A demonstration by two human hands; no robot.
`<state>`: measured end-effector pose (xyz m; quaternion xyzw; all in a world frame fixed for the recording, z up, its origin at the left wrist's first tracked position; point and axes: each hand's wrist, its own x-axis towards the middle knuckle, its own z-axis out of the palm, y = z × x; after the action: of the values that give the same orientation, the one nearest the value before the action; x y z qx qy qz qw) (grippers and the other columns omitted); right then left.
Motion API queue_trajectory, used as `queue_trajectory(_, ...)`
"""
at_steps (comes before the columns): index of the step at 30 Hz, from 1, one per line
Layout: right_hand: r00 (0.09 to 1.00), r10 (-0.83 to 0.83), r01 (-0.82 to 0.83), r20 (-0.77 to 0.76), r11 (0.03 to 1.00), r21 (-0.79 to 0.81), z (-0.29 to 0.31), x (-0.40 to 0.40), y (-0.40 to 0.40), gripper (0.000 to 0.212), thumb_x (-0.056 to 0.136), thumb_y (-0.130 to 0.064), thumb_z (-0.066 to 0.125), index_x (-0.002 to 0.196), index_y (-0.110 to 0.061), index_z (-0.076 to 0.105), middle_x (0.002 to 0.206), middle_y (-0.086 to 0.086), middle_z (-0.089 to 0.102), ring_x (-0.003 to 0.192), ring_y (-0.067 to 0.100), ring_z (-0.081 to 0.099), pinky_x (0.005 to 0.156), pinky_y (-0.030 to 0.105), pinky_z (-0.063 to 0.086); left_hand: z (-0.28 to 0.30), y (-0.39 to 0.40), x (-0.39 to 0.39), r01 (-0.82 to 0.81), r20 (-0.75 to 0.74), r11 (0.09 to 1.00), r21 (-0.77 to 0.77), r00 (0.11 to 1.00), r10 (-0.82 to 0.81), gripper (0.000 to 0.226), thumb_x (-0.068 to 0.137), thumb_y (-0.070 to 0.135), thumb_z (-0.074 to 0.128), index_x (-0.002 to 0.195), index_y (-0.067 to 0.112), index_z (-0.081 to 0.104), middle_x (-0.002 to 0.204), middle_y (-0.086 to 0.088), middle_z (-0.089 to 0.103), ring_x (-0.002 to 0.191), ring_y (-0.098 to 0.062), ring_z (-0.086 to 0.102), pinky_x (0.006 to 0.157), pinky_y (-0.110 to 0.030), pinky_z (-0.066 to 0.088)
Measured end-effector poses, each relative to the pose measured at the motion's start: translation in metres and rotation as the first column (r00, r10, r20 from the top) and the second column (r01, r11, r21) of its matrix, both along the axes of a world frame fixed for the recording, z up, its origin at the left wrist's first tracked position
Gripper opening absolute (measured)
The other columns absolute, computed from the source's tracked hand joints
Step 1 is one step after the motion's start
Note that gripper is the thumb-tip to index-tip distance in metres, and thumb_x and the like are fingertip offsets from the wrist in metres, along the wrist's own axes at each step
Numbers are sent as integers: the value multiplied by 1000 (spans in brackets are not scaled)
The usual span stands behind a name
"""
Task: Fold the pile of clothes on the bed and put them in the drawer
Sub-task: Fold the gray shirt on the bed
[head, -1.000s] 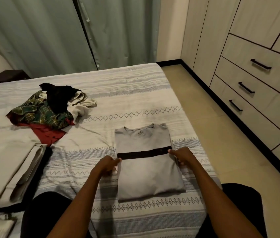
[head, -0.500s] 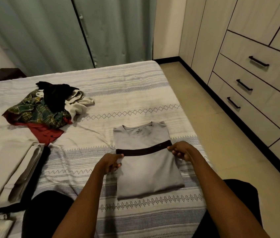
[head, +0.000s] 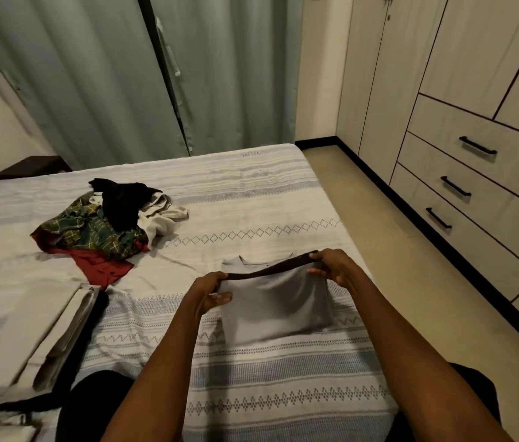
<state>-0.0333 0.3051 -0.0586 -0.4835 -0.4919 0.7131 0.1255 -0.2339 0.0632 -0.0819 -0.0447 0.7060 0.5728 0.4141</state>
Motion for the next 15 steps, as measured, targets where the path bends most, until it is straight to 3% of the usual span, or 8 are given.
queue_trajectory(4,991,-86,90,-104,995,39,22,-17,10,9,92,-6,66,97,0,63,104,13,58,95,32,65,61,32,63,21,18,-14,-100,-136,989,110,984,114,23,90,16,68,103,-2,63,91,-16,57,64,-30,60,60,-35,60)
queue_trajectory(8,970,-80,114,-231,984,140,49,-31,17,27,88,-20,77,101,2,68,96,11,66,84,25,67,66,33,63,54,36,-24,-179,-261,954,240,935,241,21,90,20,72,87,0,64,70,-12,60,52,-24,59,55,-33,56)
queue_trajectory(11,945,-85,150,-314,971,188,57,-37,19,29,84,-25,81,91,1,69,91,11,68,82,24,69,67,32,63,60,40,-29,-182,-391,936,300,872,295,30,90,31,70,77,5,62,70,-8,60,64,-25,62,72,-42,57)
queue_trajectory(15,961,-107,158,-255,969,189,25,-30,18,44,81,-34,83,95,6,71,95,19,72,92,36,72,82,47,62,36,18,-13,-127,-555,958,258,792,255,37,92,41,65,72,10,61,76,-4,60,76,-19,59,83,-48,54)
